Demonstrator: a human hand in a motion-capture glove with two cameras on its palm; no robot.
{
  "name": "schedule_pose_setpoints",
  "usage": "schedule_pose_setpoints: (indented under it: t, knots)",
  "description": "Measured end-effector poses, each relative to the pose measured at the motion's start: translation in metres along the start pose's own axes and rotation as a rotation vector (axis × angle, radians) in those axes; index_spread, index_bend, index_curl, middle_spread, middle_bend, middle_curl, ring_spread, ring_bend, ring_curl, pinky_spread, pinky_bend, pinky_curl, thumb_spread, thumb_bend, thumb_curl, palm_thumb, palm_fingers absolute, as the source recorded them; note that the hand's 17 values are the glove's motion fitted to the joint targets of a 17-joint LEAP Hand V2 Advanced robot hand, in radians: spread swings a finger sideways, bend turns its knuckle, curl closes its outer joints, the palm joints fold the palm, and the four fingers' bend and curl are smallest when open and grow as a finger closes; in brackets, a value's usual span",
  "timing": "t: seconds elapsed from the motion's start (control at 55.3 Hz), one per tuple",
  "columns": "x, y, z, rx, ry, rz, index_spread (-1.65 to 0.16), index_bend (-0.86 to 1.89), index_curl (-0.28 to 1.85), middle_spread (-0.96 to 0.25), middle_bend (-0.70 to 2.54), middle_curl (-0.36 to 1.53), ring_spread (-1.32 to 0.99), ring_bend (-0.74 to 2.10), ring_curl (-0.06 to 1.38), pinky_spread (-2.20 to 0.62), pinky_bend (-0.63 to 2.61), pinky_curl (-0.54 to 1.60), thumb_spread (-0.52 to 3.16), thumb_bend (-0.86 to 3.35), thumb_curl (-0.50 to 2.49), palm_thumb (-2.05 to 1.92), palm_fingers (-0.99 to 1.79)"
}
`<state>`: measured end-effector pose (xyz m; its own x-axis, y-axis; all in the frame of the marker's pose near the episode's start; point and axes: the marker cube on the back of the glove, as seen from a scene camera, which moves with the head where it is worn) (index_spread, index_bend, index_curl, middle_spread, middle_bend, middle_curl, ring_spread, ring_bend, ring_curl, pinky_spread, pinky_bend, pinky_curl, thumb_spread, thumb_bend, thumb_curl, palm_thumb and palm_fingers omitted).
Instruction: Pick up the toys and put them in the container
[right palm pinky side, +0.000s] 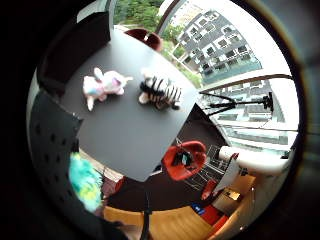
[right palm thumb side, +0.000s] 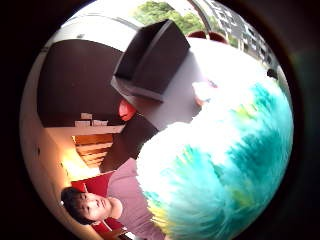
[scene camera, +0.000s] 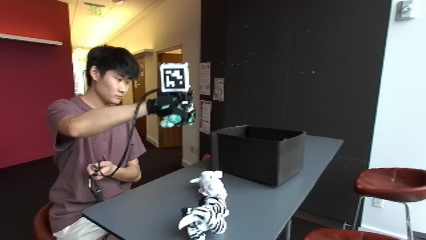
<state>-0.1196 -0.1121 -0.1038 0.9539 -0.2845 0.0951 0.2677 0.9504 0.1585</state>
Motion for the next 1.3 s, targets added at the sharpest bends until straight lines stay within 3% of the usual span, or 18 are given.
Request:
schedule_pose_setpoints:
  t: [0.145, 0.307, 0.398, 0.578, 0.705, 0.723, 0.741, 0.832, 0.85, 0.922, 0.958, 0.976, 1.067, 1.157, 1.301]
  knots:
    - [-0.048, -0.057, -0.059, 0.083, -0.003, 0.104, -0.33, 0.96, 0.72, -0.31, 1.22, 0.88, -0.39, 1.47, 0.69, -0.41, 0.97, 0.52, 0.36, 0.06, 0.84, 0.58, 1.07]
    - [-0.110, -0.124, -0.089, 0.121, 0.001, -0.061, -0.32, 0.96, 0.79, -0.29, 1.24, 0.90, -0.37, 1.48, 0.70, -0.40, 0.99, 0.54, 0.31, 0.04, 0.89, 0.58, 1.05]
    - [-0.134, -0.162, -0.087, 0.122, -0.009, -0.142, -0.32, 0.95, 0.83, -0.28, 1.25, 0.91, -0.37, 1.49, 0.71, -0.40, 0.99, 0.54, 0.29, 0.04, 0.92, 0.59, 1.05]
    - [-0.193, -0.247, -0.062, 0.105, -0.011, -0.112, -0.32, 0.91, 0.89, -0.27, 1.24, 0.93, -0.37, 1.50, 0.71, -0.40, 1.00, 0.56, 0.27, 0.01, 0.96, 0.59, 1.04]
    - [-0.218, -0.277, -0.038, 0.109, -0.026, -0.125, -0.33, 0.87, 0.94, -0.27, 1.21, 0.93, -0.37, 1.49, 0.72, -0.40, 1.01, 0.56, 0.26, 0.01, 0.99, 0.60, 0.97]
    - [-0.224, -0.282, -0.033, 0.097, -0.018, -0.116, -0.33, 0.85, 0.94, -0.27, 1.19, 0.93, -0.37, 1.48, 0.71, -0.40, 1.02, 0.56, 0.26, 0.01, 1.00, 0.61, 0.92]
    - [-0.231, -0.287, -0.028, 0.079, -0.008, -0.105, -0.33, 0.78, 0.94, -0.32, 1.03, 0.90, -0.37, 1.49, 0.72, -0.40, 1.09, 0.59, 0.33, 0.04, 1.00, 0.65, 0.67]
    - [-0.252, -0.301, -0.002, -0.092, 0.060, -0.089, -0.32, 0.62, 0.97, -0.36, 0.74, 0.87, -0.37, 1.57, 0.74, -0.40, 1.28, 0.62, 0.51, 0.04, 1.00, 0.64, 0.38]
    - [-0.251, -0.301, 0.003, -0.137, 0.076, -0.094, -0.32, 0.59, 0.97, -0.36, 0.96, 0.92, -0.37, 1.55, 0.73, -0.39, 1.20, 0.59, 0.48, 0.00, 0.99, 0.60, 0.55]
    - [-0.250, -0.303, 0.018, -0.258, 0.129, -0.078, -0.25, 0.22, 0.86, -0.33, 0.75, 0.83, -0.35, 1.39, 0.69, -0.30, 1.23, 0.62, 0.80, -0.12, 0.85, 0.28, -0.19]
    - [-0.251, -0.303, 0.022, -0.273, 0.126, -0.059, -0.22, 0.10, 0.77, -0.22, 0.52, 0.75, -0.26, 1.12, 0.62, -0.22, 1.32, 0.61, 0.86, -0.14, 0.78, 0.15, -0.55]
    - [-0.252, -0.304, 0.023, -0.271, 0.111, -0.056, -0.21, 0.07, 0.73, -0.19, 0.44, 0.73, -0.23, 1.02, 0.59, -0.19, 1.35, 0.59, 0.88, -0.13, 0.76, 0.11, -0.58]
    - [-0.255, -0.310, 0.023, -0.234, 0.040, 0.046, -0.16, 0.02, 0.56, -0.06, 0.22, 0.62, -0.13, 0.72, 0.47, -0.09, 1.33, 0.54, 0.97, -0.08, 0.66, -0.01, -0.52]
    - [-0.244, -0.299, 0.018, -0.214, 0.076, -0.101, -0.13, 0.00, 0.46, 0.01, 0.12, 0.55, -0.06, 0.57, 0.40, -0.02, 1.27, 0.52, 1.03, -0.06, 0.59, -0.05, -0.45]
    - [-0.236, -0.291, 0.004, -0.192, 0.077, -0.101, -0.12, 0.02, 0.35, 0.04, 0.10, 0.45, 0.00, 0.44, 0.35, 0.03, 1.16, 0.46, 1.08, -0.06, 0.50, -0.06, -0.40]
